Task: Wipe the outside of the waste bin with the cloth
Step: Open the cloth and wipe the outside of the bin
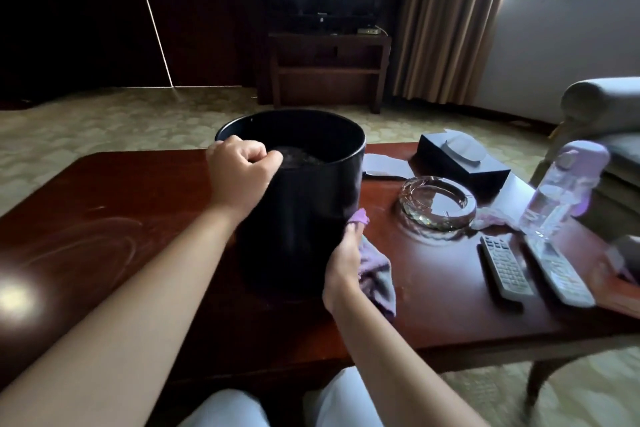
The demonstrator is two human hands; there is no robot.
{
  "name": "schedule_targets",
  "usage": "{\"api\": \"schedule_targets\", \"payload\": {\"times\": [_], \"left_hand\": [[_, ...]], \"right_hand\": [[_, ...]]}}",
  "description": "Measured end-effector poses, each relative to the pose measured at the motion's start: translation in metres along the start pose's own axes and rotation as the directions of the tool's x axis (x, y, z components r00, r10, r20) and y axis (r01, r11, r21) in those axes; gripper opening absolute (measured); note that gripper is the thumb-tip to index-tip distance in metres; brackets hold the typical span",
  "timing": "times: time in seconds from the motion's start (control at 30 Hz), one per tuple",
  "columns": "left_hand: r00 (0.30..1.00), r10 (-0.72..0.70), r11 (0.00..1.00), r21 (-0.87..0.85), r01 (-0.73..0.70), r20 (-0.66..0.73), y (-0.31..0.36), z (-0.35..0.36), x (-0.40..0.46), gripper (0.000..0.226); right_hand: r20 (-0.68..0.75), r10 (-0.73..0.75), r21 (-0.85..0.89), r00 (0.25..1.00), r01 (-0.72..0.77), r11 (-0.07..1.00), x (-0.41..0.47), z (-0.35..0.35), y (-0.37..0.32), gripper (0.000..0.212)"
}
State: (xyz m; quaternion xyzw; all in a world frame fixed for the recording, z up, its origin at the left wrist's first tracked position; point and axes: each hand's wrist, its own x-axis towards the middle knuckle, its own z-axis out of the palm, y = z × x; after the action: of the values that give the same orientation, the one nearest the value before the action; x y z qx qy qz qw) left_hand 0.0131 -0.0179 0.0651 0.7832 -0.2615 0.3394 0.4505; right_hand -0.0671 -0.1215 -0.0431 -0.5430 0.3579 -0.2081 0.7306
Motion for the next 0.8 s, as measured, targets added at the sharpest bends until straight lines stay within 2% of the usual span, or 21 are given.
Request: {"api": "schedule_targets", "payload": {"times": [0.03, 0.07, 0.13, 0.17, 0.23, 0.27, 0.33, 0.4, 0.47, 0.5, 0.53, 0.57, 0.6, 0.67, 0.73, 0.77, 0.8], "left_hand": [[1.0, -0.009, 1.0, -0.027, 0.009, 0.023, -0.006, -0.004, 0.003, 0.037], [0.999, -0.011, 0.999, -0.037, 0.012, 0.034, -0.008, -0.007, 0.005, 0.037], [1.0, 0.008, 1.0, 0.019, -0.008, 0.0, -0.006, -0.009, 0.002, 0.041], [0.999, 0.002, 0.998, 0.064, 0.0, -0.035, -0.001, -0.007, -0.002, 0.042], [0.991, -0.085, 0.988, 0.119, 0.097, -0.101, 0.015, -0.001, -0.011, 0.039], [0.984, -0.135, 0.982, 0.114, 0.149, -0.12, 0.023, 0.004, -0.014, 0.035], [0.969, -0.202, 0.976, 0.051, 0.21, -0.143, 0.033, 0.013, -0.019, 0.031], [0.961, -0.227, 0.974, -0.027, 0.225, -0.16, 0.033, 0.016, -0.019, 0.032], [0.969, -0.2, 0.979, -0.078, 0.191, -0.146, 0.024, 0.014, -0.015, 0.033], [0.974, -0.186, 0.979, -0.104, 0.173, -0.126, 0.018, 0.012, -0.012, 0.032], [0.978, -0.185, 0.976, -0.134, 0.172, -0.097, 0.012, 0.01, -0.009, 0.032], [0.977, -0.203, 0.967, -0.167, 0.19, -0.063, 0.007, 0.008, -0.005, 0.031], [0.973, -0.227, 0.955, -0.201, 0.218, -0.025, 0.003, 0.007, -0.002, 0.032], [0.97, -0.24, 0.937, -0.249, 0.244, 0.048, -0.006, 0.005, 0.003, 0.031], [0.964, -0.247, 0.923, -0.279, 0.265, 0.098, -0.009, 0.002, 0.004, 0.029], [0.961, -0.253, 0.917, -0.29, 0.274, 0.111, -0.01, 0.001, 0.004, 0.029], [0.96, -0.256, 0.914, -0.294, 0.279, 0.115, -0.011, 0.0, 0.005, 0.03]], "right_hand": [[0.061, -0.17, -0.038, 0.983, 0.173, 0.984, -0.009, 0.004, 0.0, 0.135], [0.094, -0.304, -0.033, 0.948, 0.308, 0.951, -0.019, 0.01, -0.009, 0.118], [0.074, -0.516, 0.097, 0.853, 0.509, 0.855, -0.032, 0.02, -0.037, 0.061], [0.083, -0.603, 0.119, 0.793, 0.593, 0.796, -0.031, 0.021, -0.05, 0.05], [0.092, -0.68, 0.082, 0.727, 0.675, 0.733, -0.013, 0.021, -0.071, 0.048], [0.108, -0.671, 0.105, 0.734, 0.662, 0.742, 0.0, 0.018, -0.079, 0.051], [0.131, -0.509, 0.214, 0.851, 0.477, 0.852, 0.017, 0.005, -0.079, 0.059], [0.165, -0.199, 0.18, 0.966, 0.169, 0.969, 0.029, -0.006, -0.05, 0.077], [0.094, 0.108, 0.019, 0.99, -0.11, 0.994, 0.024, -0.012, -0.01, 0.087], [0.084, 0.175, -0.02, 0.981, -0.174, 0.984, 0.016, -0.013, 0.007, 0.087], [0.093, 0.115, -0.033, 0.989, -0.113, 0.993, 0.009, -0.012, 0.021, 0.077], [0.131, -0.073, -0.034, 0.989, 0.078, 0.996, -0.002, -0.009, 0.025, 0.061], [0.18, -0.292, -0.047, 0.939, 0.304, 0.951, -0.014, -0.005, 0.021, 0.051], [0.277, -0.624, 0.0, 0.731, 0.649, 0.761, -0.031, -0.001, 0.0, 0.05], [0.288, -0.78, -0.026, 0.555, 0.819, 0.573, -0.022, 0.002, -0.026, 0.052], [0.282, -0.799, -0.046, 0.53, 0.84, 0.541, -0.01, 0.003, -0.04, 0.053], [0.247, -0.779, -0.037, 0.576, 0.809, 0.586, 0.004, 0.003, -0.054, 0.053]]}}
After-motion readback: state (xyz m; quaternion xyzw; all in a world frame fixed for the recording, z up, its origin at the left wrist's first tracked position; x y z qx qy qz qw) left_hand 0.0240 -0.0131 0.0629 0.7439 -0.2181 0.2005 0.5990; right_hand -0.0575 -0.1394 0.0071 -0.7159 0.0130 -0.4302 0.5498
